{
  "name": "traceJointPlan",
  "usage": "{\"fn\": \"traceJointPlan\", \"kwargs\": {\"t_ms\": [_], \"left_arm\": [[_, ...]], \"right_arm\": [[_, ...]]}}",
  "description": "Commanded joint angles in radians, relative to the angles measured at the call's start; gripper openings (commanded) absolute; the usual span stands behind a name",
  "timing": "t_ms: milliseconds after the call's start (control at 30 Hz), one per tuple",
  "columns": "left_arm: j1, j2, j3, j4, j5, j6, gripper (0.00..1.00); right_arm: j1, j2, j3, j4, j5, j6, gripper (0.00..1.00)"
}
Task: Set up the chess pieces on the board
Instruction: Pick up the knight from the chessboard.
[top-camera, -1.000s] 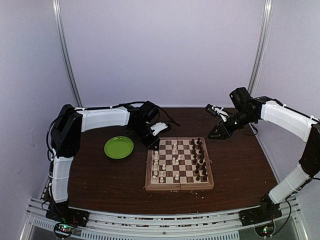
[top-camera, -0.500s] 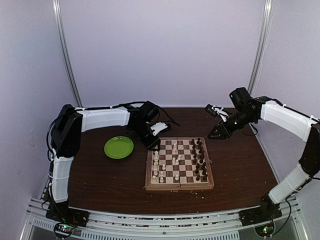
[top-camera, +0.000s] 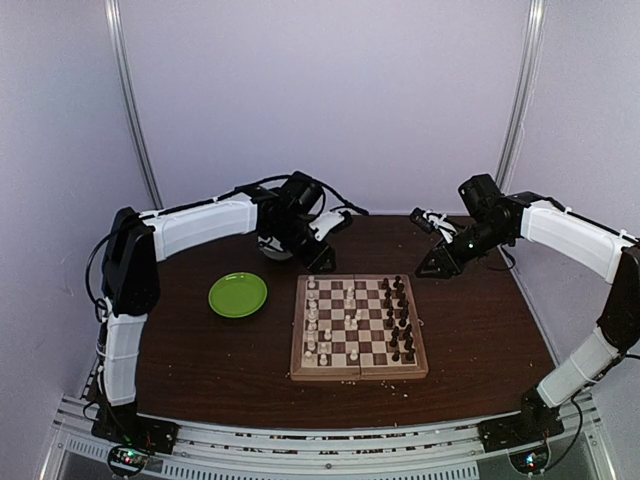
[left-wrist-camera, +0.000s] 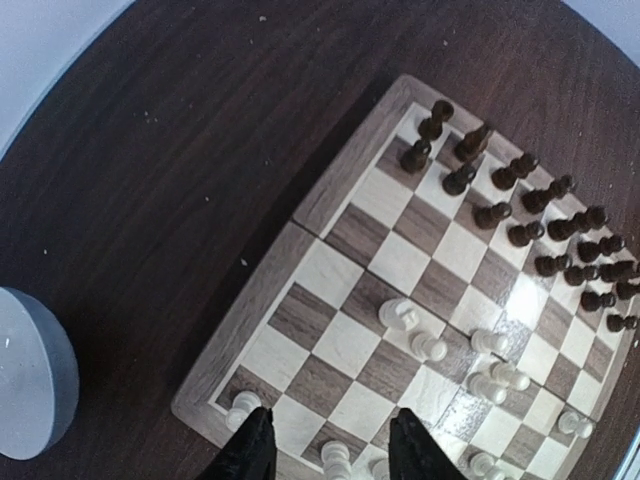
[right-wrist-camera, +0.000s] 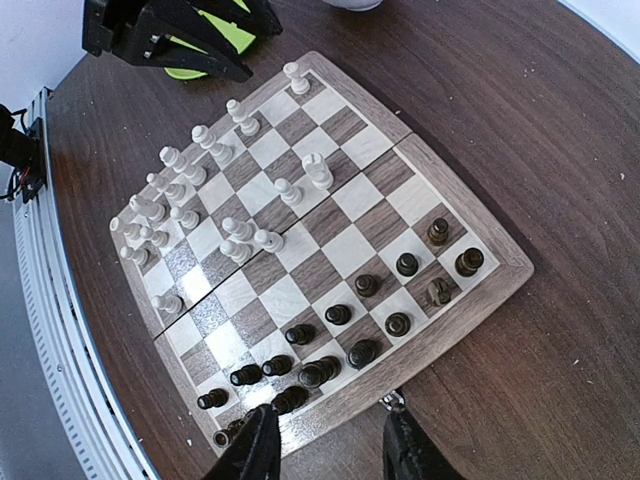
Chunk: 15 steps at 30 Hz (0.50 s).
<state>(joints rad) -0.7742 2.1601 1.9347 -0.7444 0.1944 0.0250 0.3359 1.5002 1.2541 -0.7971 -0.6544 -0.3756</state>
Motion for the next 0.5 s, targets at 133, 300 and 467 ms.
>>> {"fn": "traceJointPlan", "kwargs": {"t_ms": [133, 300, 467], "left_arm": [[-0.045, 0.084, 0.103, 0.037, -0.007, -0.121, 0.42], [-0.064, 0.136, 0.141, 0.037, 0.008, -0.157, 0.43], [-0.067, 0.183, 0.165, 0.037, 0.043, -0.191, 0.43]], "right_arm": [[-0.001, 0.01, 0.028, -0.021, -0.01, -0.017, 0.36], [0.0, 0.009, 0.029, -0.023, -0.008, -0.019, 0.36], [-0.002, 0.008, 0.028, -0.025, -0.008, -0.019, 0.36]]}}
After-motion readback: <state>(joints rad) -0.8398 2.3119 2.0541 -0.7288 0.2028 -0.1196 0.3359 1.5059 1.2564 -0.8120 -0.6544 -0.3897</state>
